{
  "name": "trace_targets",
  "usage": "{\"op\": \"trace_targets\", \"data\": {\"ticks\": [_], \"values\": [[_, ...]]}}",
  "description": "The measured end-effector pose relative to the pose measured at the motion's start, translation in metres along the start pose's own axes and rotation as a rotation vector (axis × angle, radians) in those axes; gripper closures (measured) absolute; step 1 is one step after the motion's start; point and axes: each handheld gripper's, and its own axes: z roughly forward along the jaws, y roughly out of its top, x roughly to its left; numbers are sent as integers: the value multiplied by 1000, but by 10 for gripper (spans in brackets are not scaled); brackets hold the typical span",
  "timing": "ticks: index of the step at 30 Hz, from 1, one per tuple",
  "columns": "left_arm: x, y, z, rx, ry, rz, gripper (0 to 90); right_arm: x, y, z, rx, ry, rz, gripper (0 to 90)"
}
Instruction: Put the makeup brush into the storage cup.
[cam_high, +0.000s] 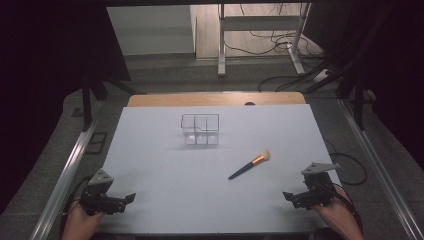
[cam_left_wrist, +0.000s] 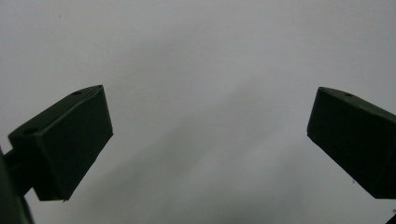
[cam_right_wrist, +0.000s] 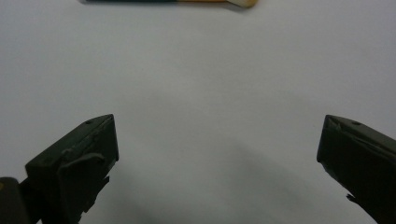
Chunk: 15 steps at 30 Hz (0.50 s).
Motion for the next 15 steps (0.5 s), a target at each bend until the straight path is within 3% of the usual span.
{"op": "trace_targets", "data": {"ticks": [5,15], "values": [[0,0,0,1,-1,1,6,1,3,1,13,11,13,0],[0,0,0,-3,4,0,6,4,10,5,37,0,-17,0]]}}
